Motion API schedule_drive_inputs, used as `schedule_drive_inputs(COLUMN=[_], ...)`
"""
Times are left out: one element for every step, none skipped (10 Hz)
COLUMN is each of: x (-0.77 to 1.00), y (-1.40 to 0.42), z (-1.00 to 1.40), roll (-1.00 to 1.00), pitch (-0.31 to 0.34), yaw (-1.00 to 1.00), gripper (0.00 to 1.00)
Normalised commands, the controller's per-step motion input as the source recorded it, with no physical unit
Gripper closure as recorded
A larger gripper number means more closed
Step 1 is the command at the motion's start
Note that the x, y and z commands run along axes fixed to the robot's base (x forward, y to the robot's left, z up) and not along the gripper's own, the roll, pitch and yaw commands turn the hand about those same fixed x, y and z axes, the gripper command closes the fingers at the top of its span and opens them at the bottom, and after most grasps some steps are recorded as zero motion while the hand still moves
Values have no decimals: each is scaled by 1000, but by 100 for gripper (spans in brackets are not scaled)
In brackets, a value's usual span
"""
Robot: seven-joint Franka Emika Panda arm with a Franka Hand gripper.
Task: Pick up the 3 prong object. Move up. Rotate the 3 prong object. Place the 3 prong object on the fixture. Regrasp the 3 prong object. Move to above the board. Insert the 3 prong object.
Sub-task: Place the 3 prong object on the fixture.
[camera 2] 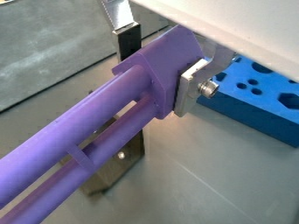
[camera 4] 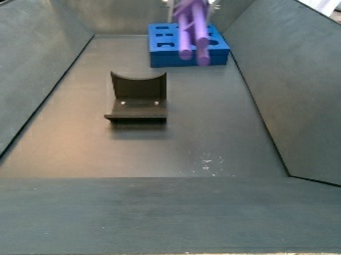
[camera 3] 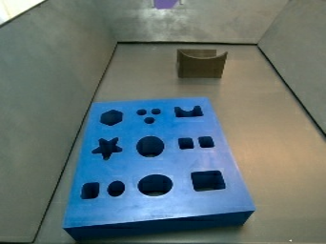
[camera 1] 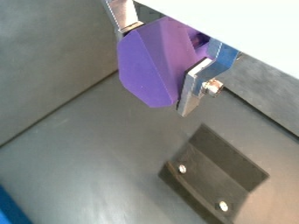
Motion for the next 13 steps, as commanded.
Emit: schedule_drive_inputs(x=[1000,1000,886,770,624,518,802,711,606,527,422,344,294], y=[-147,-116,-80,-47,-24,-15,-114,-104,-15,9,25,29,33], z=[-31,-26,-21,-18,-9,-6,-40,-33,-24,-15,-12,-15,-14], roll=[-82,-83,-84,-85,-87,-88,-1000,-1000,-1000,-1000,-1000,-1000,-1000], pitch=[16,26,39,53,70,84,168,171,174,177,181,185,186], yaw=[21,20,20,18,17,18,26,23,1,-7,-19,-29,-36], gripper=[100,100,100,100,100,100,100,100,100,100,100,100,100])
